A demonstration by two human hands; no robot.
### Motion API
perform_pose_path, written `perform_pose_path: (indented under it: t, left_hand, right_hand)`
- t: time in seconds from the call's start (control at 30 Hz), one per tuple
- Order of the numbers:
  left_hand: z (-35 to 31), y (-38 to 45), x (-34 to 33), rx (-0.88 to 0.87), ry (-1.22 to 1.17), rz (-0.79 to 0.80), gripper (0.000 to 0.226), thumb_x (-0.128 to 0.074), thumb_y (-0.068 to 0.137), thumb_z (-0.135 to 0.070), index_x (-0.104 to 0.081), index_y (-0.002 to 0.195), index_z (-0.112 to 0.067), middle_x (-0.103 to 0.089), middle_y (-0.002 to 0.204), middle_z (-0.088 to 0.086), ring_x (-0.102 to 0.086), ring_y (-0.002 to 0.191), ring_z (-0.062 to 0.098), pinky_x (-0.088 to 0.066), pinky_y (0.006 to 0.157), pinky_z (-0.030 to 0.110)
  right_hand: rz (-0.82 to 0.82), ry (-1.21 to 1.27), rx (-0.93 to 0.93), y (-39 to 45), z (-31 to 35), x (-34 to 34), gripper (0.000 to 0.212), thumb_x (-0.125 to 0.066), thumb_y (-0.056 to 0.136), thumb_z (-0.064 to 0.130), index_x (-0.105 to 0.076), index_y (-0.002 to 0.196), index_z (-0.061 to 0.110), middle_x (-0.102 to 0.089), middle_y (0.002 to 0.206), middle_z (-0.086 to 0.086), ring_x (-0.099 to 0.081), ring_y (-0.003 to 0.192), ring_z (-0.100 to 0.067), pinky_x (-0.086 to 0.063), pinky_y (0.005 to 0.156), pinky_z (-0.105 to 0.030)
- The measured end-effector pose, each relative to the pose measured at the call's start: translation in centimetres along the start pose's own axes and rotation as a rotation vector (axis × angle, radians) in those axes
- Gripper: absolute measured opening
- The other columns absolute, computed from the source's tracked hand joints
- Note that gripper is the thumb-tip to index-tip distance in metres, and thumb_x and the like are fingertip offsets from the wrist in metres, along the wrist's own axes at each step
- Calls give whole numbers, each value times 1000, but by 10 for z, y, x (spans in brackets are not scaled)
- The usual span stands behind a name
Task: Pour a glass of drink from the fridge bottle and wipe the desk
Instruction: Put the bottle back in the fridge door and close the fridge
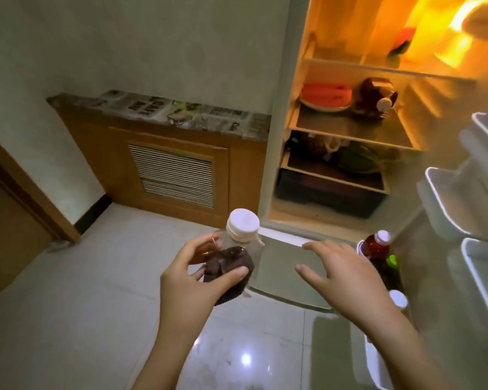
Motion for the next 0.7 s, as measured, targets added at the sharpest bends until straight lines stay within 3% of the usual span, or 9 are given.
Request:
perform_pose_path:
  t: [0.17,0.33,0.47,0.57,0.7]
  left_hand:
    - [-12,69,-49,-49,-13,196,57,-89,53,-19,-64,100,-38,-68,94,-23,-61,98,-3,-53,83,22]
    - [-22,125,-108,-117,-19,449,58,-88,51,-29,-63,103,-37,-67,98,-21,-61,99,0,-54,82,22]
    - [-37,160,-153,-181,-49,681,61,-90,50,-24,-66,105,-31,-69,102,-11,-63,99,11,-56,83,32]
    - [-49,176,-182,-206,-77,855,62,-90,49,-26,-66,106,-31,-69,103,-10,-63,100,13,-56,84,32]
    - [-73,177,-217,-235,-169,1050,63,-87,47,-31,-68,107,-32,-70,100,-15,-63,97,1,-54,77,17]
  right_hand:
    - [-106,-32,-170,26,-28,25,47,-41,88,58,-46,128,33,-53,125,13,-45,117,-10,-38,87,-29]
    - [-214,-44,-398,33,-54,37,45,-39,87,60,-50,122,34,-57,117,15,-46,113,-10,-38,82,-29]
    - [-285,-65,-630,29,-62,47,41,-40,86,59,-51,118,36,-58,117,17,-47,112,-10,-41,83,-30]
    - [-319,-40,-803,18,-59,55,40,-43,86,57,-51,120,37,-57,118,18,-47,113,-10,-41,86,-31]
    - [-392,-51,-1003,-12,-51,63,39,-45,85,56,-52,119,37,-57,119,19,-46,114,-10,-41,86,-32]
Point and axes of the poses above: each hand's wrist, its own y-axis towards the middle knuckle, its own x-axis out of the back of the hand, z = x × y, the point moved 8 cm from there along y, towards the middle knuckle
